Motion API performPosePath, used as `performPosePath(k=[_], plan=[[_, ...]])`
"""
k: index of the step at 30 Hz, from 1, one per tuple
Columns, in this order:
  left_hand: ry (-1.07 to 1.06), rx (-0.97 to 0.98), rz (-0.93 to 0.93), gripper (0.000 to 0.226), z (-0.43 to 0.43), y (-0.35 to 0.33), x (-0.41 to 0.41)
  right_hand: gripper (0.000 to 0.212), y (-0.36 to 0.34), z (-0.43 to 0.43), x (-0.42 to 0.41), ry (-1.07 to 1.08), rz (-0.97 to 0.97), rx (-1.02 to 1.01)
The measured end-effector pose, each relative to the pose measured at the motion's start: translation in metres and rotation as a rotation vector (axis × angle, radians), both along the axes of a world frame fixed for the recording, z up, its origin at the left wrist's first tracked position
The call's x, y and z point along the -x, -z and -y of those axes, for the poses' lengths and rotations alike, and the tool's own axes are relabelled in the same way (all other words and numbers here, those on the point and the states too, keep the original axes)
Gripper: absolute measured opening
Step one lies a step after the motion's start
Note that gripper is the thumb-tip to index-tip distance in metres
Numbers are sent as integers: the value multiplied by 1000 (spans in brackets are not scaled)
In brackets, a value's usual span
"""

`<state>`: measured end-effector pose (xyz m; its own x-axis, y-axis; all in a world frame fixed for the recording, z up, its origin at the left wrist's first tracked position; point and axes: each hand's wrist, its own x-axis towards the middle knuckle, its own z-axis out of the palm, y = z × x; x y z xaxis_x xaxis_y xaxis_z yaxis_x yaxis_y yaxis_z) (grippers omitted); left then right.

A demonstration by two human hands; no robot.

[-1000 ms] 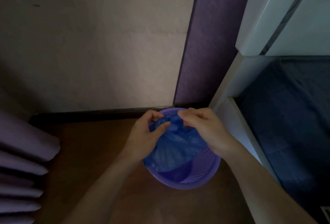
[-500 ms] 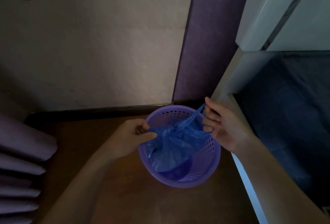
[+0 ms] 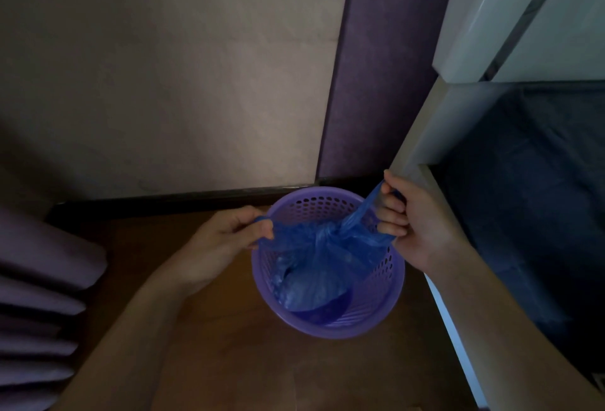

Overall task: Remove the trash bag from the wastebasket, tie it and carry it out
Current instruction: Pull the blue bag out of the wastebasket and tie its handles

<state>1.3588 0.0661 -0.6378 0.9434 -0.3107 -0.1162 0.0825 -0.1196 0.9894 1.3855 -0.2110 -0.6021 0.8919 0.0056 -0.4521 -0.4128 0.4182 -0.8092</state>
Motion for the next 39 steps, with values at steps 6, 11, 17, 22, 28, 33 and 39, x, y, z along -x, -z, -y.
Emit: performPosePath(k=[6,11,17,22,28,33,39], plan=[[-263,853,-351,28,25,-9,-5,32,9,-1,1,-9,-88,-40],[-609,963,-525,29,2,11,-17,35,21,28,4,98,-215,-84],[-751,922,-571,39,-22,28,-22,31,28,54,5,200,-207,-6],[-689,747,-397,33,-2,17,-23,32,24,40,2,224,-34,-40],[-589,332,-76,33,32,-1,-12,27,16,2,5,85,261,105],[-520,75,18,33,60,-16,1,20,3,-34,16,24,306,354],[-570,-10,94,38,70,-33,-3,19,-11,-58,23,78,421,546]])
